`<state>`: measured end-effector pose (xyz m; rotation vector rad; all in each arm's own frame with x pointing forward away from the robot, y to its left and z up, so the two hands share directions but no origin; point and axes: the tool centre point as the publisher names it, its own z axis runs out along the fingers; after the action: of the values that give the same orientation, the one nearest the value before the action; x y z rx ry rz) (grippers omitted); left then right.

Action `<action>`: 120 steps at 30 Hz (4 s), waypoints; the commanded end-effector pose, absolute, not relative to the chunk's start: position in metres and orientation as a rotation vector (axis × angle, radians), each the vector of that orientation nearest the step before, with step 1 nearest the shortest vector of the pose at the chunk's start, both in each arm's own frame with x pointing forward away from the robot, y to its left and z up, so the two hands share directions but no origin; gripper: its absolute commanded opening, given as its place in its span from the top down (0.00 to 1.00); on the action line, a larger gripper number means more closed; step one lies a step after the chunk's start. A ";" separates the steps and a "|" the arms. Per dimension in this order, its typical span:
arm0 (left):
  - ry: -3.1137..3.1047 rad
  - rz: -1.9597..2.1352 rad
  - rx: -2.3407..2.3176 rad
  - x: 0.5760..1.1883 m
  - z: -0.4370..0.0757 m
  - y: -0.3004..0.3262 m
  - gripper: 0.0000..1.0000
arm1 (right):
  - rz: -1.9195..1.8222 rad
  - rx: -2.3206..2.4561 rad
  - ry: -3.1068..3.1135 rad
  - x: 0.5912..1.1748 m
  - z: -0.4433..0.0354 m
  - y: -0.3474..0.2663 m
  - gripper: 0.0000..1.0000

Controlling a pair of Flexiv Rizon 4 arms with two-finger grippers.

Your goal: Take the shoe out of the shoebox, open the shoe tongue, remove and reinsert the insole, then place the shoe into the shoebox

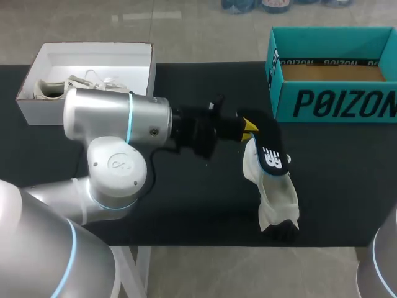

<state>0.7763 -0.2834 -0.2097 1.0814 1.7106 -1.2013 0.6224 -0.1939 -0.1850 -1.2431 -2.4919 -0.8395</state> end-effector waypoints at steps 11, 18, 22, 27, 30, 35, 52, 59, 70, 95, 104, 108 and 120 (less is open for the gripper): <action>1.913 -1.305 1.024 0.730 -0.236 -0.276 1.00 | -1.069 -1.373 -2.534 0.601 -0.188 -0.198 0.00; 1.947 -1.376 0.983 0.711 -0.237 -0.276 1.00 | -1.069 -1.373 -2.534 0.601 -0.188 -0.198 0.00; 1.933 -1.383 0.995 0.701 -0.227 -0.280 1.00 | -1.069 -1.373 -2.534 0.601 -0.188 -0.198 0.00; 1.901 -1.387 1.001 0.695 -0.209 -0.286 1.00 | -1.069 -1.373 -2.534 0.601 -0.188 -0.198 0.00; 1.879 -1.416 1.013 0.690 -0.205 -0.294 1.00 | -1.069 -1.373 -2.534 0.601 -0.188 -0.198 0.00; 1.840 -1.509 1.053 0.682 -0.211 -0.312 1.00 | -1.069 -1.373 -2.534 0.601 -0.188 -0.198 0.00; 1.813 -1.710 1.133 0.667 -0.248 -0.351 1.00 | -1.069 -1.373 -2.534 0.601 -0.188 -0.198 0.00; 1.883 -1.660 1.117 0.663 -0.251 -0.347 1.00 | -1.069 -1.373 -2.534 0.601 -0.188 -0.198 0.00; 1.970 -1.615 1.070 0.657 -0.264 -0.333 1.00 | -1.069 -1.373 -2.534 0.601 -0.188 -0.198 0.00; 1.873 -1.593 1.118 0.664 -0.306 -0.342 1.00 | -1.069 -1.373 -2.534 0.601 -0.188 -0.198 0.00; 1.896 -1.535 1.140 0.670 -0.323 -0.337 1.00 | -1.069 -1.373 -2.534 0.601 -0.188 -0.198 0.00; 1.907 -1.507 1.150 0.676 -0.331 -0.333 1.00 | -1.069 -1.373 -2.534 0.601 -0.188 -0.198 0.00; 1.934 -1.421 1.076 0.710 -0.350 -0.330 1.00 | -1.069 -1.373 -2.534 0.601 -0.188 -0.198 0.00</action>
<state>0.7044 -0.3222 -0.3435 1.0930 1.9284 -1.4327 0.6130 -0.1990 -0.1884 -1.1958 -2.4475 -0.8934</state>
